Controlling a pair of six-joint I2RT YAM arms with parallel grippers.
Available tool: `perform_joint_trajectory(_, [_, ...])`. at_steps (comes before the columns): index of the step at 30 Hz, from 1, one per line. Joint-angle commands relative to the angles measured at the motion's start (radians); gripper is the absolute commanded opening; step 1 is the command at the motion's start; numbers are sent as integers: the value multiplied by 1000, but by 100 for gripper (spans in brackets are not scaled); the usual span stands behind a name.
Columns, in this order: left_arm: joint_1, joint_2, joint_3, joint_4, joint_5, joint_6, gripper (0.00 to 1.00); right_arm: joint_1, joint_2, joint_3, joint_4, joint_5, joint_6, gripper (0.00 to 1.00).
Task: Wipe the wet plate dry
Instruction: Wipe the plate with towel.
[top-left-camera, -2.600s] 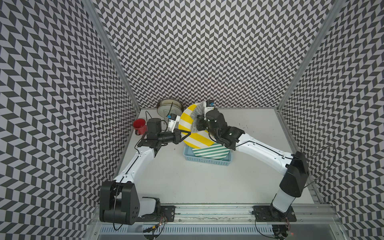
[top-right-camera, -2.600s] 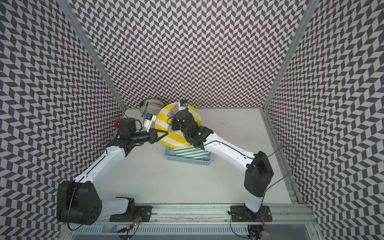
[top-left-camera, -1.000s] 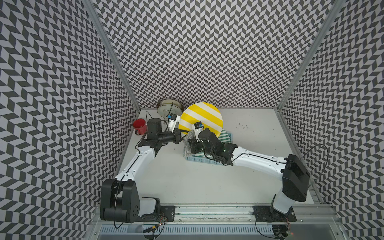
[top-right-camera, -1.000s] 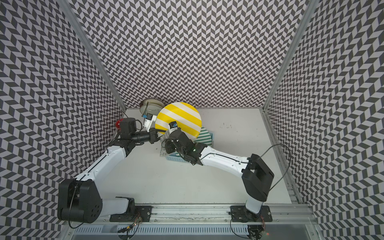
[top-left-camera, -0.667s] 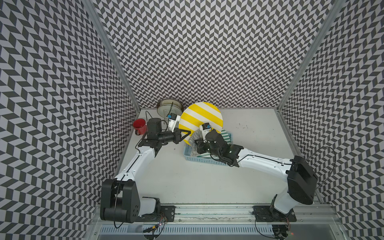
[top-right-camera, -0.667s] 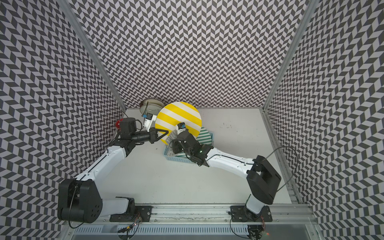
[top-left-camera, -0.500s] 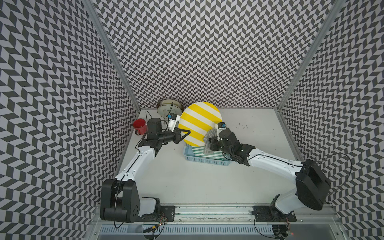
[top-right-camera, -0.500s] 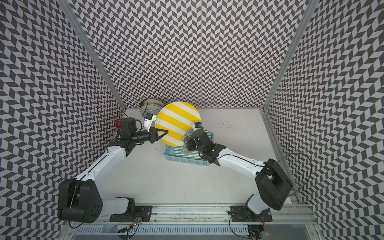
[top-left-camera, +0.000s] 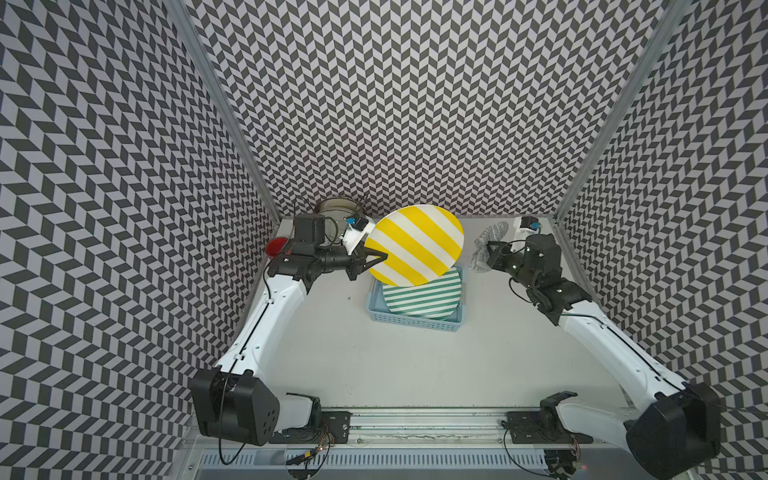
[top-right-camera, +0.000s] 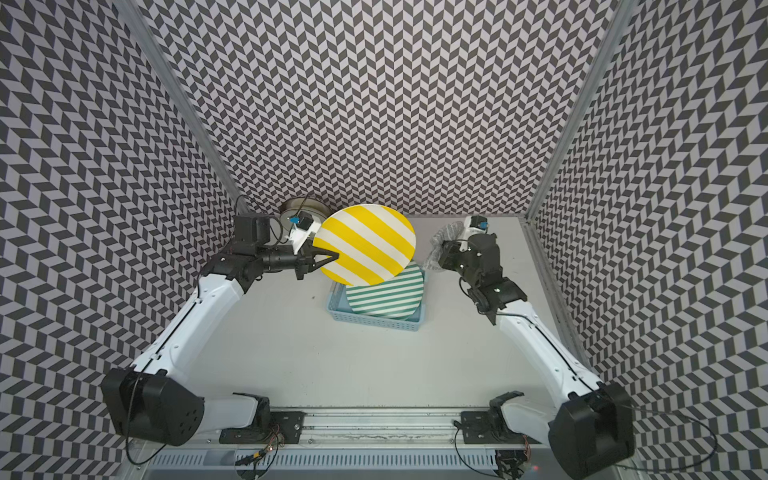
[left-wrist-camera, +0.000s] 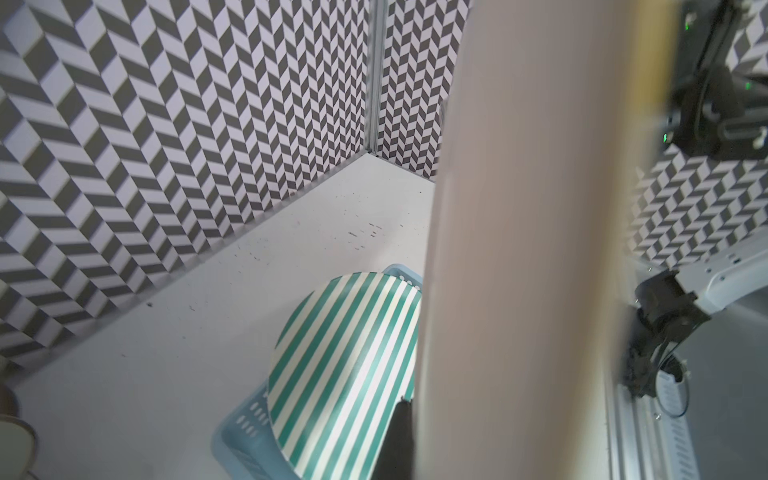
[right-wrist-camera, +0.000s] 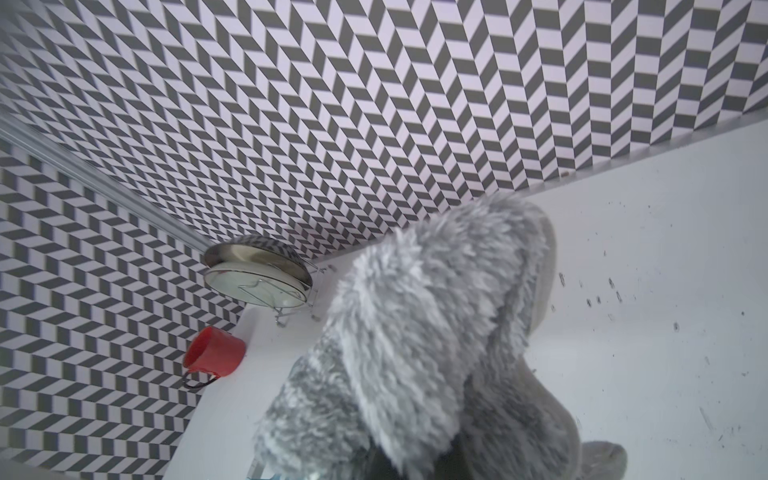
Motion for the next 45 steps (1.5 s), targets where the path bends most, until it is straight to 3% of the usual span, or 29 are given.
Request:
perform_joint_trajectory(1, [-29,-2,70,-274,-20,341,0,-45,-18,52,25,-192,-40,0])
perform_joint_trajectory(6, [-101,-9,91,-444,-50,491,0,-59,11,105,58,-414,-76,0])
perform_joint_trajectory(10, [-196,-19,57,-466,-82,499,0,-56,86,119,155,-702,-59,0])
perform_joint_trajectory(13, [-243,-31,34,-446,-92,479,0,-34,142,128,221,-843,-28,0])
perform_joint_trajectory(24, [-366,-24,3,-426,-141,460,0,163,293,202,182,-1096,-118,0])
perform_joint_trajectory(30, [-393,-17,12,-419,-141,446,0,229,327,229,134,-1162,-157,0])
perform_joint_trajectory(45, [-407,-5,37,-394,-191,423,0,262,314,225,87,-1274,-206,0])
